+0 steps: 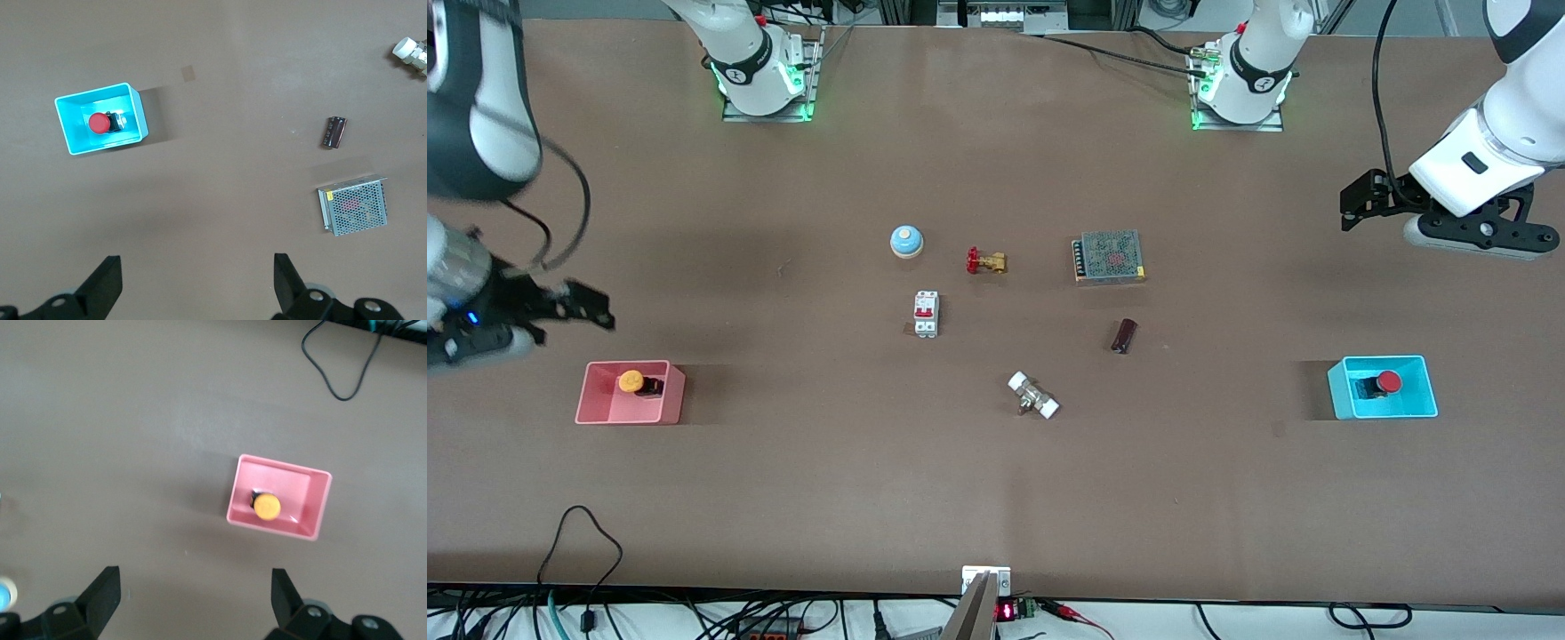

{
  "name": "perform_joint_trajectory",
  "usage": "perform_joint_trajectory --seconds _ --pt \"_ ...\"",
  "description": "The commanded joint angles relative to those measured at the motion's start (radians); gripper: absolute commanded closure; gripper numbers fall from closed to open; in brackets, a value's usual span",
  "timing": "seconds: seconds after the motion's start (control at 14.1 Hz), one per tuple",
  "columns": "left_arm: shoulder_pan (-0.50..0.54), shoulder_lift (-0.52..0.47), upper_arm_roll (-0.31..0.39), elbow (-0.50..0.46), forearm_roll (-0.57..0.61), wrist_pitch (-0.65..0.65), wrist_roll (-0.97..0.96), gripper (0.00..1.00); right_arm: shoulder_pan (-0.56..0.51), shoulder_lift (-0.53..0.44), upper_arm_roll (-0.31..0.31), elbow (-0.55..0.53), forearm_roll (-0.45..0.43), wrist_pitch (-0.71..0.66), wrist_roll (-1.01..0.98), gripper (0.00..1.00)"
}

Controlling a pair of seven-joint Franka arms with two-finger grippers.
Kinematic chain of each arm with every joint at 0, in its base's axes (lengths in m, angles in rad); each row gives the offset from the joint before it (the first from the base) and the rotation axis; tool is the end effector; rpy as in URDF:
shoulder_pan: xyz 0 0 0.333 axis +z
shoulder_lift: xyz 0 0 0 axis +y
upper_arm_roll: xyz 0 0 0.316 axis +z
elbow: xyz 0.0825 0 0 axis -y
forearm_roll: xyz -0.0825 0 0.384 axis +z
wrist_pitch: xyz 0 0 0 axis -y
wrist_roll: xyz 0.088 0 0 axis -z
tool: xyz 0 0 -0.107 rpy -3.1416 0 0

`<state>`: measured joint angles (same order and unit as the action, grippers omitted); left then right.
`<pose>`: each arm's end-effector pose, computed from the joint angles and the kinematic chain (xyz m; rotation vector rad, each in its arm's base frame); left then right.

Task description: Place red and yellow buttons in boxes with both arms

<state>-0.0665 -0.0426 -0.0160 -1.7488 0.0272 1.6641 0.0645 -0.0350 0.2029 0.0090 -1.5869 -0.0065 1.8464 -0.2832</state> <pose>0.5424 -0.0423 0.5716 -3.1041 0.2334 0.0652 0.6309 -0.0174 0.5212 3.1011 0.4032 0.0864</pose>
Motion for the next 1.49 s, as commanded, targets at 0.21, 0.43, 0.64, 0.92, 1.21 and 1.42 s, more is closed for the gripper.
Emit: perform_joint_trajectory --seconds 0.21,0.43,0.64,0.92,1.21,1.42 --pt "-0.004 0.013 0.007 0.031 -0.004 -0.024 0.017 0.00 0.010 -0.181 0.081 -0.062 -0.070 -0.164 0.015 0.00" --pt "-0.004 0.013 0.007 0.031 -0.004 -0.024 0.017 0.00 0.036 -0.200 0.083 -0.074 -0.070 -0.185 0.097 0.00" --pt "-0.004 0.015 0.007 0.031 -0.004 -0.024 0.023 0.00 0.046 -0.198 0.086 -0.067 -0.052 -0.205 0.121 0.00" --pt "-0.004 0.015 0.007 0.032 -0.003 -0.024 0.024 0.00 0.046 -0.198 0.086 -0.065 -0.012 -0.225 0.212 0.00" --pt "-0.004 0.013 0.007 0.031 -0.004 -0.026 0.023 0.00 0.049 -0.175 0.086 -0.033 -0.015 -0.236 0.217 0.00" --pt "-0.006 0.013 0.007 0.032 -0.004 -0.027 0.021 0.00 0.052 -0.168 0.086 -0.032 -0.020 -0.225 0.219 0.00"
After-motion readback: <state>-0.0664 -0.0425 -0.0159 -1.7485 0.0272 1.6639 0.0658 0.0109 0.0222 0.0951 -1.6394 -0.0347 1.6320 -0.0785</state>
